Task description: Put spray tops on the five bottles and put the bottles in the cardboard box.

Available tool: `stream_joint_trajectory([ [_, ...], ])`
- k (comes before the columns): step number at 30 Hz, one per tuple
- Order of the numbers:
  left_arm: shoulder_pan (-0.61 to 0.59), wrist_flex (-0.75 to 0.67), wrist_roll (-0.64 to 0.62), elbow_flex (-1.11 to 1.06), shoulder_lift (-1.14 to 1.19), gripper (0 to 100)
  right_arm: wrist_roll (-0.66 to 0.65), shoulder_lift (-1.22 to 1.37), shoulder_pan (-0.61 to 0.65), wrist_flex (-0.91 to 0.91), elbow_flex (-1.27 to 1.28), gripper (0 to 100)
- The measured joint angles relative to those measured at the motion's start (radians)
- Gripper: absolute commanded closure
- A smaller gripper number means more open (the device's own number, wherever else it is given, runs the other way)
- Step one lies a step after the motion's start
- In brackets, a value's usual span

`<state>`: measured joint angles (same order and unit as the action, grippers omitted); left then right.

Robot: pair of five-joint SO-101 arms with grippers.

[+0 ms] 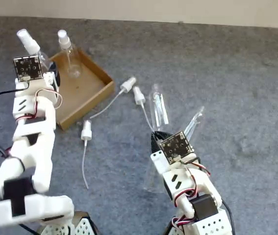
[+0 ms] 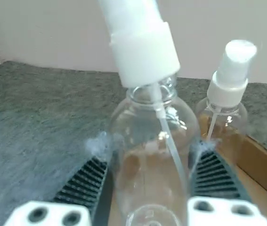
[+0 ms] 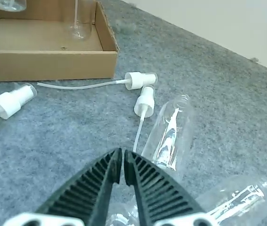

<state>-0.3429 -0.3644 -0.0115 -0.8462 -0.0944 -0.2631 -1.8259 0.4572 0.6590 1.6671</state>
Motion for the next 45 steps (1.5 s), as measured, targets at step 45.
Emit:
stream_joint_trajectory([
  [45, -0.060, -0.410, -0.129, 0.204, 0.545, 95, 0.000, 0.000, 0.026, 0.000, 0.000, 98.6],
])
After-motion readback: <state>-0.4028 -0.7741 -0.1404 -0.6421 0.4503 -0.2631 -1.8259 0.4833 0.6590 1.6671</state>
